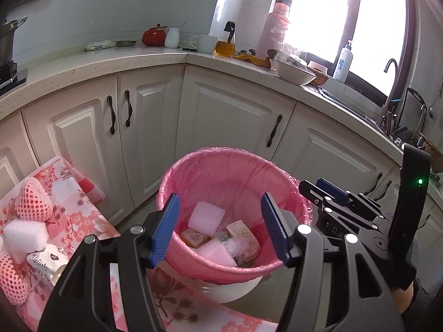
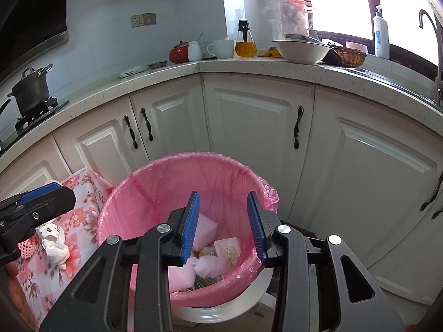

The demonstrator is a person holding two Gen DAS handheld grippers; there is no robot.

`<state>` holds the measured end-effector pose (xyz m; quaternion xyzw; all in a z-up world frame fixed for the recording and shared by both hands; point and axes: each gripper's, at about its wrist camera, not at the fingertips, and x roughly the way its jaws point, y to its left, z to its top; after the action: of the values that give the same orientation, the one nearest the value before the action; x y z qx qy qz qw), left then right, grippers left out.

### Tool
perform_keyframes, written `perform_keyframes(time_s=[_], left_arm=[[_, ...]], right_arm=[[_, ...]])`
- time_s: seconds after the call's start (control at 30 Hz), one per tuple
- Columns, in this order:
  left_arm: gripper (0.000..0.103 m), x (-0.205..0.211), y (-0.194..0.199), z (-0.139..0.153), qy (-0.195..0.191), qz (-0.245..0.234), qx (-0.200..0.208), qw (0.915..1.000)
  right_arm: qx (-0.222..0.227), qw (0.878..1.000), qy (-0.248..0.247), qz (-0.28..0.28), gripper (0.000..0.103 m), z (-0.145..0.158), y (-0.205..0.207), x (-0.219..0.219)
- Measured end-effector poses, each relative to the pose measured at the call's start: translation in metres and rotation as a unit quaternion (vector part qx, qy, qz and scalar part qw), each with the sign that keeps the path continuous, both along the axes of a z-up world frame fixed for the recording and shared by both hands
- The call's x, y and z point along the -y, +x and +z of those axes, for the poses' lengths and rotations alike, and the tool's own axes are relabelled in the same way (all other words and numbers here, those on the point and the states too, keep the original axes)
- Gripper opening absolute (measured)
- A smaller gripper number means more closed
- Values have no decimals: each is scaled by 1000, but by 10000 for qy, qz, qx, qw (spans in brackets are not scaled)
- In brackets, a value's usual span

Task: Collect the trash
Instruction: 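Move both tools back from the bin toward the table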

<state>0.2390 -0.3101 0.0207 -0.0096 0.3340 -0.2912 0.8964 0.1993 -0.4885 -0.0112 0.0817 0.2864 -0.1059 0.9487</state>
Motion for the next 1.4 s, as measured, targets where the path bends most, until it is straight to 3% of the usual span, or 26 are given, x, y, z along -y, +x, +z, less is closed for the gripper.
perform_keyframes(time_s=[0.1, 0.4, 0.8, 1.4], left_arm=[[59, -13, -4, 0, -33, 128, 4, 9999], [60, -64, -10, -1, -104, 644, -9, 9979], [62, -146, -17, -13, -181, 1374, -107, 9903], [63, -256, -26, -29, -178, 2374, -228, 9710]], right_arm=[[17, 10000, -37, -15, 36, 1, -3, -2], [81, 9999, -97, -10, 54, 4, -11, -19], [28, 9994, -79, 336, 59, 4, -14, -66], [-84, 9950, -143, 989, 68, 3, -2, -139]])
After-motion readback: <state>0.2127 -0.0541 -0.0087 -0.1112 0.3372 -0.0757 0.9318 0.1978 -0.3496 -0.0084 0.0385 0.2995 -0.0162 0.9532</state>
